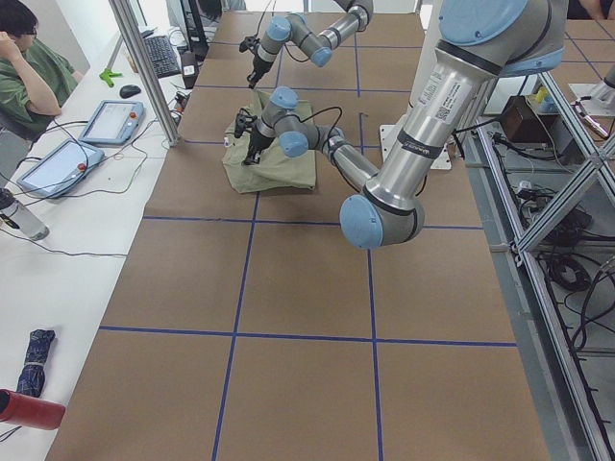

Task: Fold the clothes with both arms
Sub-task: 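Lift the hem with both grippers and fold it toward the collar, then lay the hem down near the collar with both grippers and release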

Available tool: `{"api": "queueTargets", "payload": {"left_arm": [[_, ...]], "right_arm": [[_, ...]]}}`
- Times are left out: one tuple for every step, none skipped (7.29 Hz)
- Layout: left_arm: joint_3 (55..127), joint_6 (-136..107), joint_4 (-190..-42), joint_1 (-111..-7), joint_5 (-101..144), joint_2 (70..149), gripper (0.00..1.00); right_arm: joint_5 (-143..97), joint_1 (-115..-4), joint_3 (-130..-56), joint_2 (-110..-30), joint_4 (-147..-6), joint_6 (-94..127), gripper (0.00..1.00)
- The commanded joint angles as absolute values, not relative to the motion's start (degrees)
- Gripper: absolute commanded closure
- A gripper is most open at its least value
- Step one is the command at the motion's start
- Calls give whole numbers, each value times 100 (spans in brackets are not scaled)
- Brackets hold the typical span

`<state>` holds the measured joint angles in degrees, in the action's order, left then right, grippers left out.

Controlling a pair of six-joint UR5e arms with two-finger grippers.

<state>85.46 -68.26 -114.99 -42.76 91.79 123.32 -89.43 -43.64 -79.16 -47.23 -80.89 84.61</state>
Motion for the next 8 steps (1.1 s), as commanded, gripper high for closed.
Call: {"api": "queueTargets", "payload": {"left_arm": [[8167, -6610, -11566, -4412, 9149, 12488, 100], [7913, -6609, -11566, -4412, 9149, 12663, 100], [7823, -6592, -11575, -4403, 9158, 12726, 100], [7814, -6348, -11610, -4403, 9158, 12727, 100], [7813, -6059, -11610, -4386, 9158, 12683, 13], [7822, -5899, -11854, -4394, 9158, 12648, 0], [7892, -5645, -12152, -4403, 9271, 12569, 0], [8223, -5503, -12164, -4412, 9577, 12403, 0]], "right_arm": [[-9035, -4447, -7743, -4693, -7980, 8455, 100], [-9044, -4447, -7665, -4676, -7972, 8446, 100], [-9044, -4430, -7603, -4650, -7972, 8438, 100], [-9035, -4412, -7498, -4649, -7919, 8429, 100], [-8983, -4351, -7297, -4623, -7780, 8403, 1], [-9026, -4351, -7191, -4501, -7770, 8324, 0], [-9079, -4385, -7285, -4474, -7752, 7923, 0], [-9488, -4490, -7486, -4569, -7743, 7597, 0]]}}
